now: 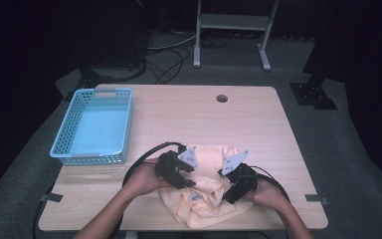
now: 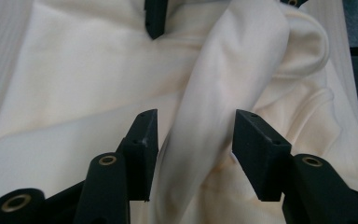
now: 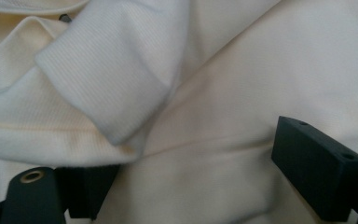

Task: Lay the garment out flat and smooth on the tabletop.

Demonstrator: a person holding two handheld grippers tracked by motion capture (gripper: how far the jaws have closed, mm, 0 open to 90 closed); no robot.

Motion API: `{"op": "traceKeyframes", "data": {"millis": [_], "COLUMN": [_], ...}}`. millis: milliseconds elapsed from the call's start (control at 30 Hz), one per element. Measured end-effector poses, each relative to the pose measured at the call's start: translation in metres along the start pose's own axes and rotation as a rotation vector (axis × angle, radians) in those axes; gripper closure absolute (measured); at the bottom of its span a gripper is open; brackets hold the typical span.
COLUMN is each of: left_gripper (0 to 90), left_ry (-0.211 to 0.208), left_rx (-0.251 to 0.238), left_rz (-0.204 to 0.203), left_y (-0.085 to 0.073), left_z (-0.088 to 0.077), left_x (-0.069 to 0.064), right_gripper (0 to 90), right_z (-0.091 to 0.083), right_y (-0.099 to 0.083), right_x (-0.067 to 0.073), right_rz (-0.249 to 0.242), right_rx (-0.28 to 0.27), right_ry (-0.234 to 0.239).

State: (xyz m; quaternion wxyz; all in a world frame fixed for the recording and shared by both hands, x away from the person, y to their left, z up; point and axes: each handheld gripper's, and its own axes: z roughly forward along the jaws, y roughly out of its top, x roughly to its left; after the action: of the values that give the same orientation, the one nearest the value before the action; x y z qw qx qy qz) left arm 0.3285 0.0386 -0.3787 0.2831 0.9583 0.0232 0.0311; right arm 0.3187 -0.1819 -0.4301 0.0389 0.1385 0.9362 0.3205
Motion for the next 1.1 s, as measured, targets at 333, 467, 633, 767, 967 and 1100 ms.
{"op": "traceKeyframes", "data": {"millis": [333, 467, 633, 767, 967, 1100], "left_gripper": [48.5, 64.3, 82.7, 83.0, 83.0, 82.9], "left_ry": [-0.082, -0.104, -0.120, -0.109, -0.067, -0.039], "left_rx": [0.015, 0.062, 0.082, 0.097, 0.124, 0.143], "left_rz": [0.017, 0.030, 0.051, 0.051, 0.020, -0.005], "left_y": [0.034, 0.044, 0.042, 0.029, 0.000, -0.020], "left_z": [0.037, 0.047, 0.044, 0.030, 0.003, -0.009], "left_x": [0.008, 0.009, 0.006, 0.000, -0.006, -0.007], "right_gripper": [16.3, 16.3, 16.5, 16.5, 16.5, 16.5], "right_z": [-0.010, -0.017, -0.024, -0.026, -0.027, -0.028], "right_y": [-0.011, -0.020, -0.032, -0.035, -0.037, -0.036], "right_x": [-0.003, -0.005, -0.005, -0.004, -0.005, -0.003], "right_rz": [0.015, 0.036, 0.056, 0.061, 0.059, 0.063], "right_rx": [0.021, 0.024, -0.009, -0.005, 0.000, 0.005], "right_ry": [-0.019, -0.032, -0.046, -0.049, -0.052, -0.059]}}
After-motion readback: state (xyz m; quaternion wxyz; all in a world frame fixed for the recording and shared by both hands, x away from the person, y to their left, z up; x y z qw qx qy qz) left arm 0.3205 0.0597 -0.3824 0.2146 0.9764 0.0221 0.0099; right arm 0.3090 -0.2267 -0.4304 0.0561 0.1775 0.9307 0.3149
